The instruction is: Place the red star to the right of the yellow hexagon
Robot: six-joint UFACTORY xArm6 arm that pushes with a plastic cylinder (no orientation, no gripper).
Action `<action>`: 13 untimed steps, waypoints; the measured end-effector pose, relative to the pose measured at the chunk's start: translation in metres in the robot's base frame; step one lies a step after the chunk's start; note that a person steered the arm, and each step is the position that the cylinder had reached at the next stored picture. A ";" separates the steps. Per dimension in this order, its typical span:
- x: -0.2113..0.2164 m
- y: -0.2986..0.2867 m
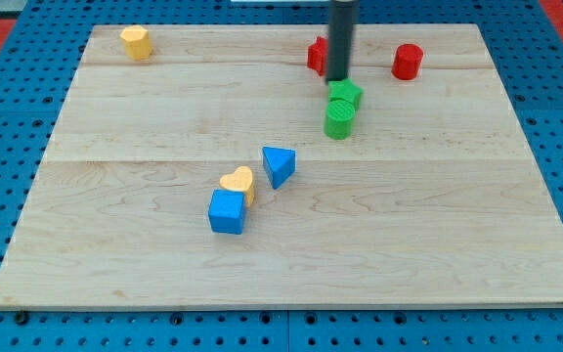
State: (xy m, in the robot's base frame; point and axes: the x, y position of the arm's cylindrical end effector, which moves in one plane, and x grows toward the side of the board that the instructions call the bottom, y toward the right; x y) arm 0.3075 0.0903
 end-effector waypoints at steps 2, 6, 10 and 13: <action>-0.038 -0.017; 0.000 -0.102; -0.049 -0.079; -0.038 -0.042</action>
State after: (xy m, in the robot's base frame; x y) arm 0.2699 0.0481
